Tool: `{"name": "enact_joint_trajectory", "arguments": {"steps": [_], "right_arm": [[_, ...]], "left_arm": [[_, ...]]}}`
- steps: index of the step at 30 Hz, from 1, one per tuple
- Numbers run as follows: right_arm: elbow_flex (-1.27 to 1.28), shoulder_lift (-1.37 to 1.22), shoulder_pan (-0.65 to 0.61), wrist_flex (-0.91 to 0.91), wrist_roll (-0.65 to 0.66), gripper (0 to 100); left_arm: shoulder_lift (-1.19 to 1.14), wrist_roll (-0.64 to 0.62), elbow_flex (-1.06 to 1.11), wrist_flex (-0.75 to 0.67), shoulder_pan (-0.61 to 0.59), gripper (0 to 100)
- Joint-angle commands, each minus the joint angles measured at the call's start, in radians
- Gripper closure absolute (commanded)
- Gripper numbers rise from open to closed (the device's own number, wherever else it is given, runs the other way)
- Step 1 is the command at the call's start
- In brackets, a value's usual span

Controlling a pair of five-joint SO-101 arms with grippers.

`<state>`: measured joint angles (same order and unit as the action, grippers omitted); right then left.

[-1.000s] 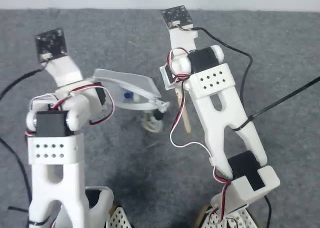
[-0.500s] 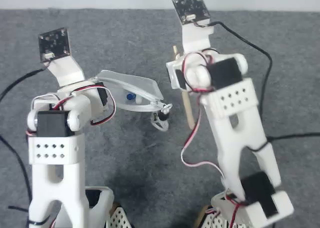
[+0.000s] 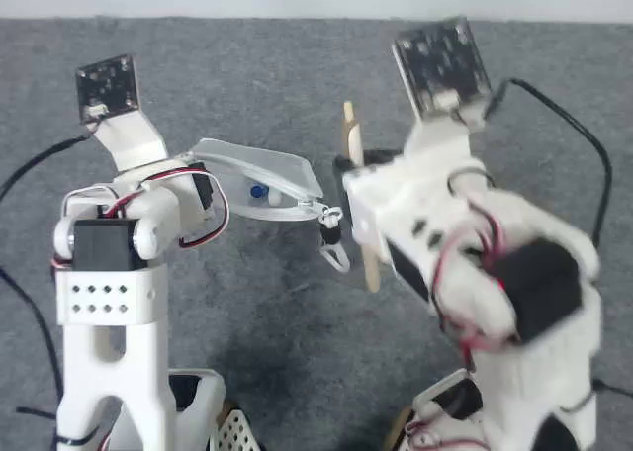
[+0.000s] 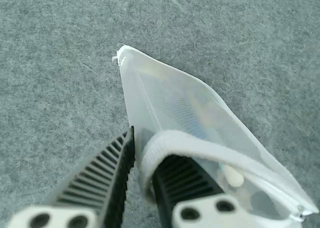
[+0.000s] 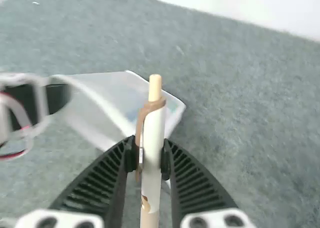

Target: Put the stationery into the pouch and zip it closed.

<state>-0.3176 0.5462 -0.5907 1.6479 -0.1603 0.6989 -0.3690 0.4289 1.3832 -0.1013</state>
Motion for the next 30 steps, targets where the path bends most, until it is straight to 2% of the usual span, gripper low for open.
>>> {"name": "enact_joint_trajectory", "arguments": {"steps": [1,7,12,18,30], "right_arm": [[-0.032,0.110,-0.077,0.045,-0.012,99.1],[0.029,0.245,-0.194,0.045,-0.012,99.1],[0.238,0.404,-0.209,-0.110,-0.012,99.1],[0.601,0.628,-0.209,-0.479,-0.012,99.1],[1.335,1.041,-0.209,-1.359,0.008,99.1]], "left_arm": [[0.023,-0.009,-0.044,-0.020,0.002,99],[0.023,-0.009,-0.044,-0.023,-0.029,99],[0.023,-0.008,-0.044,-0.023,-0.029,99],[0.023,-0.008,-0.044,-0.023,-0.029,99],[0.023,-0.008,-0.044,-0.020,-0.029,99]]}}
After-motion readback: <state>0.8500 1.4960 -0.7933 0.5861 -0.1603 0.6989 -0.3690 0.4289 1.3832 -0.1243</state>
